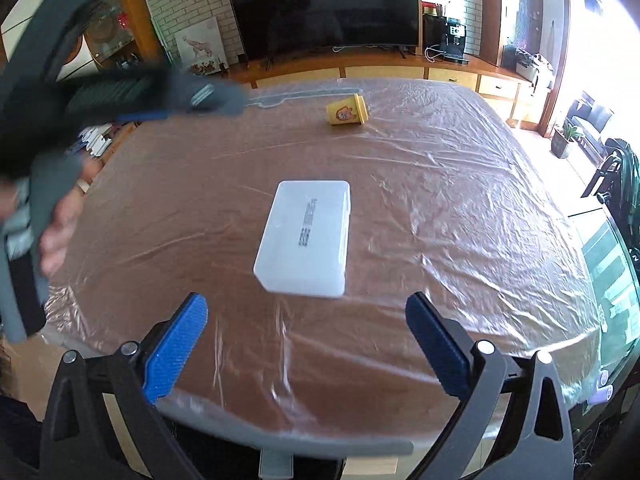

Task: Collect trash
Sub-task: 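Move both tools back toward the table, then grasp the yellow cup with the left tool while the right tool grasps the white box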

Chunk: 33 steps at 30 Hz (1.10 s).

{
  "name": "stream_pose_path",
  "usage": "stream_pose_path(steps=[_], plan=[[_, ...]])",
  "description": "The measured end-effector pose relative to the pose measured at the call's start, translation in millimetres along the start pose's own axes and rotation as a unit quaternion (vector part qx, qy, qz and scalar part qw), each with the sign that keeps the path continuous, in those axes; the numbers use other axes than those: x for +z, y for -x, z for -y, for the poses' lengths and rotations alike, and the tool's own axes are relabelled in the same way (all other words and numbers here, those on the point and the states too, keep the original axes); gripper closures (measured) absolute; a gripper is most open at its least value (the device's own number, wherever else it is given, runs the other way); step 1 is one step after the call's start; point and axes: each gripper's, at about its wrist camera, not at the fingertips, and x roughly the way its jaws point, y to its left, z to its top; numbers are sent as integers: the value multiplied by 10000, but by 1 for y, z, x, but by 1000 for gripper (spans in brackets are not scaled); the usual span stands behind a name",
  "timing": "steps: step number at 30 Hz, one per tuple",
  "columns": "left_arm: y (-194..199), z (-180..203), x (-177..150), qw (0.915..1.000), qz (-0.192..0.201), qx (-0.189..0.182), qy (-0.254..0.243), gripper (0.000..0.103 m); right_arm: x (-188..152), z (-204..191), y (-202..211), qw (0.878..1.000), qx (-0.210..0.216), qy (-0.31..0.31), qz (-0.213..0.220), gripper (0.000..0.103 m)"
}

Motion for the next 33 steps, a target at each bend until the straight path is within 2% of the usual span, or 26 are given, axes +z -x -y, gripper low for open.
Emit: stream_pose_path(steps=[4, 10, 14, 17, 19, 21, 23, 25, 28, 31, 33], plan=[[-35, 4, 23, 9997, -173, -132, 81, 2, 7, -8, -12, 9998, -196, 87, 10, 6], [-76, 13, 43, 9989, -368, -273, 32, 2, 12, -19, -30, 9986, -463, 241, -46, 14], [-95, 20, 48, 9985, -426, -346, -84, 3, 15, -16, -38, 9989, -418, 162, -113, 19], [-107, 24, 52, 9981, -481, -328, -187, 10, 15, -16, -42, 9989, -428, 135, -137, 20], [-114, 26, 52, 9978, -548, -295, -217, 21, 15, -16, -44, 9989, -426, 101, -169, 21], [-119, 24, 52, 9974, -622, -301, -181, 28, 17, -16, -48, 9989, -422, 78, -185, 21], [-122, 22, 51, 9973, -646, -339, -131, 30, 18, -16, -50, 9989, -419, 64, -192, 21], [-124, 20, 51, 9972, -639, -379, -117, 39, 18, -17, -51, 9989, -430, 74, -188, 23], [-127, 20, 52, 9968, -655, -425, -149, 48, 20, -21, -52, 9986, -480, 161, -178, 34], [-125, 21, 50, 9967, -630, -446, -266, 51, 21, -24, -51, 9980, -571, 215, -179, 47], [-126, 19, 50, 9965, -604, -497, -302, 51, 21, -23, -50, 9983, -530, 195, -176, 48]])
